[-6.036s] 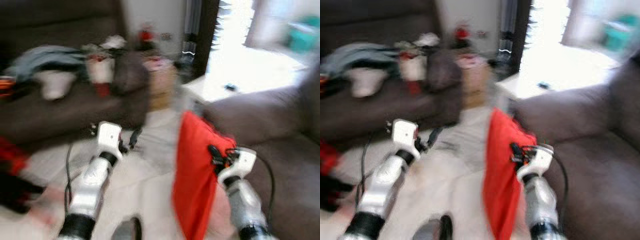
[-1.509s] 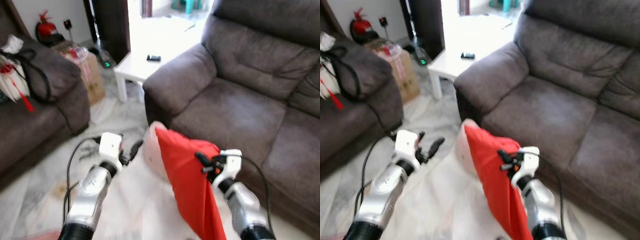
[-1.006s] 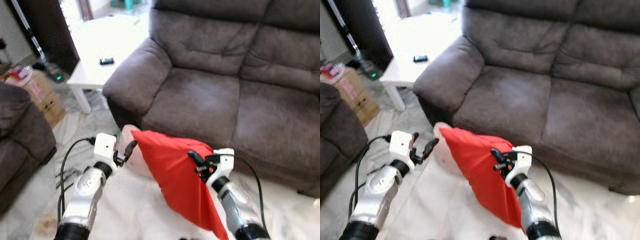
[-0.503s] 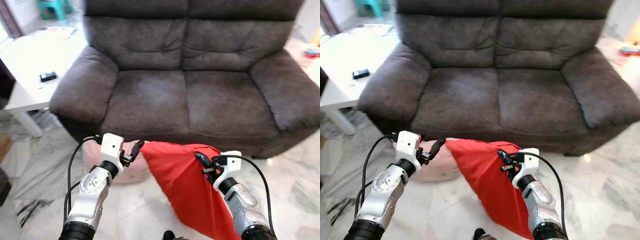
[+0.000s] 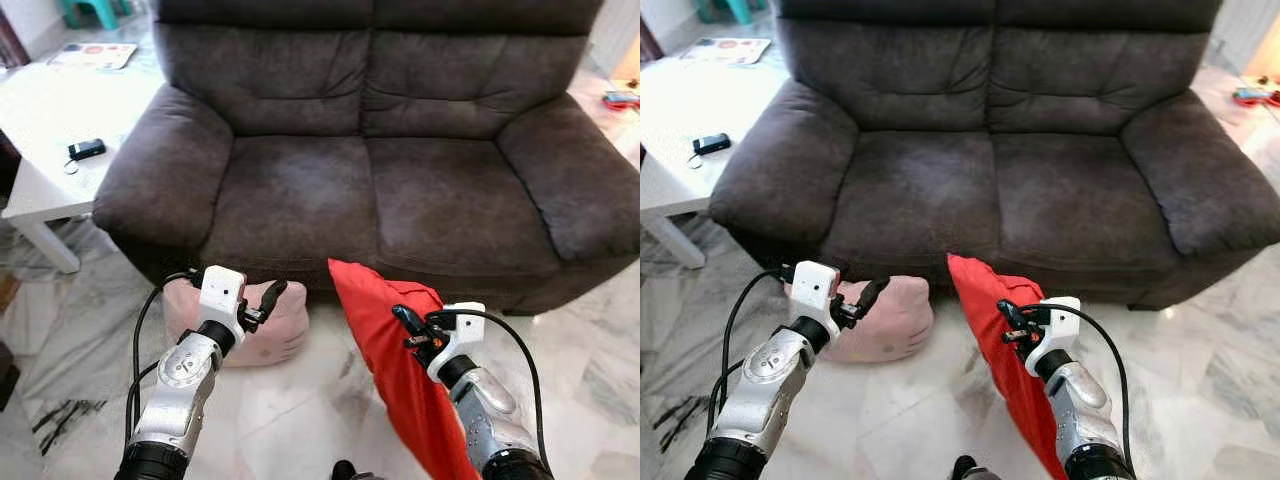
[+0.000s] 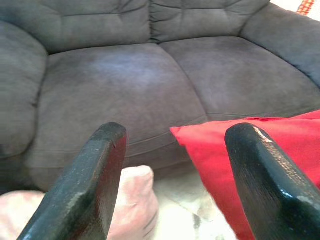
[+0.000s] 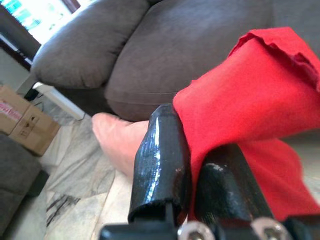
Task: Move the pillow to the sofa from floor
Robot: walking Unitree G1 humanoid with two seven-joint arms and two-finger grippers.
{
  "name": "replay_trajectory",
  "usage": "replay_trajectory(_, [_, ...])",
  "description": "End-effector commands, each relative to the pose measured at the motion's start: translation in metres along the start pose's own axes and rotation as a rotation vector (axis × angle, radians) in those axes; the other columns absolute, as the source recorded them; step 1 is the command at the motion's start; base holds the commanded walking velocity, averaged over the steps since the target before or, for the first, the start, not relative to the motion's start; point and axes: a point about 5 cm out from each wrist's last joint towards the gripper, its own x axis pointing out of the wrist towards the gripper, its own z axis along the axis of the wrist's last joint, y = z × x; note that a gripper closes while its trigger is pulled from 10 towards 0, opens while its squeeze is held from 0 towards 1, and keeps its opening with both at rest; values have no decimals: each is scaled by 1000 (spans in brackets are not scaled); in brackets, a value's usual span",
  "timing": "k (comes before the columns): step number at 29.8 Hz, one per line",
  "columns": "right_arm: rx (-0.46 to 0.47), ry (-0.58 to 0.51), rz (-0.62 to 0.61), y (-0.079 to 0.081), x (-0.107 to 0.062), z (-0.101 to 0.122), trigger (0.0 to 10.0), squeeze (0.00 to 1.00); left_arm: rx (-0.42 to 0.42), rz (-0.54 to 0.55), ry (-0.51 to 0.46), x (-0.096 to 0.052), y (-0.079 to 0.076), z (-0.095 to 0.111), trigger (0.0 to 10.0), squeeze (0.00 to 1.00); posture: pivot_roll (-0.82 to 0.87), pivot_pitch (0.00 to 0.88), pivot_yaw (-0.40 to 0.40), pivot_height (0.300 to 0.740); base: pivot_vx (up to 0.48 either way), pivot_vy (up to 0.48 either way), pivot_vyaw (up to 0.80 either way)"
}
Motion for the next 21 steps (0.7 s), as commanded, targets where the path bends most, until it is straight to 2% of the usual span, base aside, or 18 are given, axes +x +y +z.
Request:
replay_trajectory(1, [-54, -114, 61, 7, 11, 26, 10000, 0, 14, -4, 12, -2, 1, -1, 10000, 0, -37, 101, 10, 740, 0, 0, 0])
replay_trajectory(10, [-40, -133, 32, 4, 11, 29, 10000, 0, 6, 8, 11, -2, 6, 0, 10000, 0, -34, 104, 10, 740, 0, 0, 0])
replay_trajectory(14, [-38, -133, 4, 2, 11, 29, 10000, 0, 4, 4, 15, -3, 2, -2, 10000, 0, -36, 109, 10, 740, 0, 461, -731])
replay_trajectory(21, [-41, -128, 4, 4, 11, 27, 10000, 0, 10, 7, 11, -3, 3, -2, 10000, 0, -35, 109, 10, 740, 0, 0, -763])
